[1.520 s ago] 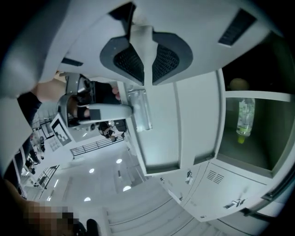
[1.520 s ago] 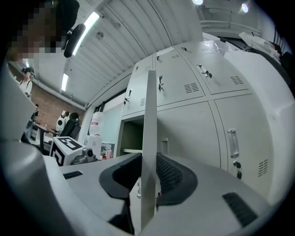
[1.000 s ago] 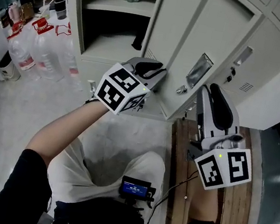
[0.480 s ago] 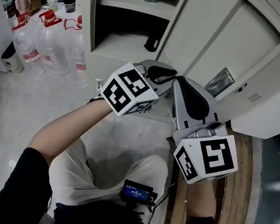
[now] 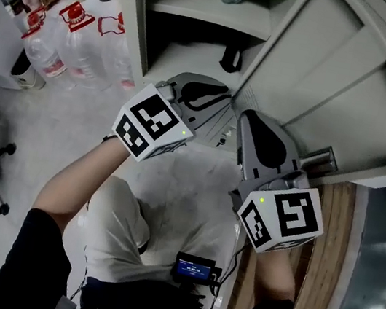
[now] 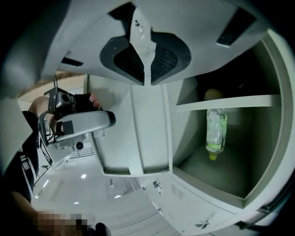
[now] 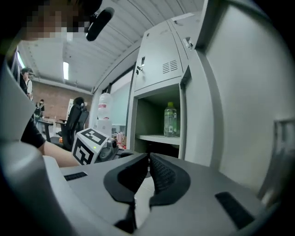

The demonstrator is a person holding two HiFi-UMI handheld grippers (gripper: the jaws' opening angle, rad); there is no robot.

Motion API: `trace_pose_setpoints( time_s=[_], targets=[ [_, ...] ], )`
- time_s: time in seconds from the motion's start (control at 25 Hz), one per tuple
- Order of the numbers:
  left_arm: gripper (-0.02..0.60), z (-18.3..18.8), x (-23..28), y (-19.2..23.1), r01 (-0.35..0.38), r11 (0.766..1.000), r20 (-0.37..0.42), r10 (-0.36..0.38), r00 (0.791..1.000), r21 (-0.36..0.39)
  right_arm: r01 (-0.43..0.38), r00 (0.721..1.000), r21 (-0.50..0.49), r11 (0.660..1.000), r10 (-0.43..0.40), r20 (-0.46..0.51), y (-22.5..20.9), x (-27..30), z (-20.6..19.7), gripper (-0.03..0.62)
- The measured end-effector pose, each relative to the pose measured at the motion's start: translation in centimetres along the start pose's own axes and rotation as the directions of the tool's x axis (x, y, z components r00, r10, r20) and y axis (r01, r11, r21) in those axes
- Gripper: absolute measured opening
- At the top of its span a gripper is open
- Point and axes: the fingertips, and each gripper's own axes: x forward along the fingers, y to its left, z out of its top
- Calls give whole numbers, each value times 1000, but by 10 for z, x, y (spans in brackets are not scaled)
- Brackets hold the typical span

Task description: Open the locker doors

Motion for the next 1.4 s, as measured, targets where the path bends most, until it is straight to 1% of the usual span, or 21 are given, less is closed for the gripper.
trace_pose_setpoints(
  time_s=[0.12,0.2,0.32,0.4,0.52,0.56,0.6,0.68,0.72,0.8,0.92,1.0,1.08,1.16,1.28,1.32,1.4],
  targets=[
    [54,18,-16,16,0,998,-74,-5,997,-67,1,998,55,998,2,-55,-4,12,32,39],
    [48,42,-30,26,-12,994,-96,1,995,-109,1,997,93,996,6,-82,-8,16,59,40],
    [37,82,-56,33,-28,988,-117,10,993,-151,1,992,111,994,13,-122,-8,20,94,39],
    [31,105,-77,34,-43,984,-151,16,988,-172,3,989,98,995,11,-145,-4,21,115,40],
    [23,135,-98,35,-52,976,-191,11,982,-213,-15,981,7,1000,16,-194,3,22,142,40],
    [21,145,-105,33,-52,968,-202,2,979,-244,-31,977,4,1000,31,-213,7,21,150,38],
    [20,155,-113,30,-49,956,-210,-13,978,-290,-48,972,17,999,50,-229,12,19,158,40],
    [20,180,-130,19,-32,921,-210,-55,976,-388,-69,962,40,997,77,-260,19,11,178,38],
    [20,193,-138,11,-26,909,-213,-69,975,-415,-75,958,40,996,83,-275,22,6,189,38],
    [20,217,-152,-3,-30,905,-230,-76,970,-425,-80,951,29,996,85,-298,25,-8,211,37],
    [20,248,-169,-21,-50,903,-241,-60,969,-426,-59,945,2,998,57,-323,23,-32,241,37],
    [20,264,-181,-31,-74,903,-244,-35,969,-424,-33,944,1,999,31,-328,20,-51,257,37],
    [20,273,-193,-41,-117,902,-263,4,965,-415,-12,945,27,1000,20,-327,19,-74,267,37],
    [20,280,-204,-53,-167,902,-288,50,956,-398,-5,944,56,998,24,-329,17,-99,270,36],
    [20,285,-214,-72,-235,909,-330,116,937,-345,-1,942,74,997,26,-335,12,-127,267,36],
    [20,286,-218,-81,-245,907,-335,126,934,-341,-3,940,81,997,30,-340,13,-135,264,36],
    [20,288,-227,-101,-248,895,-323,126,938,-370,-21,933,101,995,56,-356,21,-147,256,37]
  ],
)
